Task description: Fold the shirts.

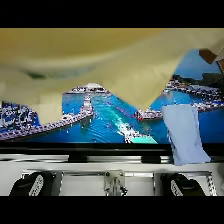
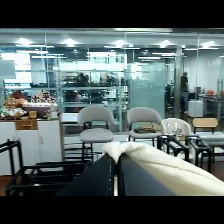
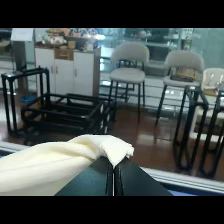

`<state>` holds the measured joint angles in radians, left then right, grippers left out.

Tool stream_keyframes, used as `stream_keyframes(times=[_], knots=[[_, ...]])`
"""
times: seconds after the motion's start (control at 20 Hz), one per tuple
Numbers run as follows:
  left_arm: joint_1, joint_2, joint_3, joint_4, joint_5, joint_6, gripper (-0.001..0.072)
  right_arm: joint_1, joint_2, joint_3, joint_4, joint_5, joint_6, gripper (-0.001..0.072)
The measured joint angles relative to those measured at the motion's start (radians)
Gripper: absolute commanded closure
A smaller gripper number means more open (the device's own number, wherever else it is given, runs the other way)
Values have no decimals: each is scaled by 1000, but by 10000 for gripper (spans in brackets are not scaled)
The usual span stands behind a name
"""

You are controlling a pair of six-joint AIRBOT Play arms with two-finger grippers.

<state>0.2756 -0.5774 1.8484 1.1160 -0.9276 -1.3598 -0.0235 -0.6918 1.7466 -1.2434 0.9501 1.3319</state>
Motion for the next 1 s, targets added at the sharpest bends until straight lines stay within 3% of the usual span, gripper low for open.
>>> stream_keyframes(times=[0.35, 0.6, 0.75, 1.0], knots=[[0, -36, -41, 130, -249, 0, 677, 0, -39, 14, -115, 273, 43, 644], [-2, -163, -330, 151, -301, 10, 677, 0, -243, -152, -136, 412, 61, 644], [-20, -288, -547, 119, -224, 11, 677, 1, -422, -315, -136, 331, 75, 644], [-96, -592, -698, 20, 97, 47, 677, 0, -737, -415, 17, -5, 82, 644]])
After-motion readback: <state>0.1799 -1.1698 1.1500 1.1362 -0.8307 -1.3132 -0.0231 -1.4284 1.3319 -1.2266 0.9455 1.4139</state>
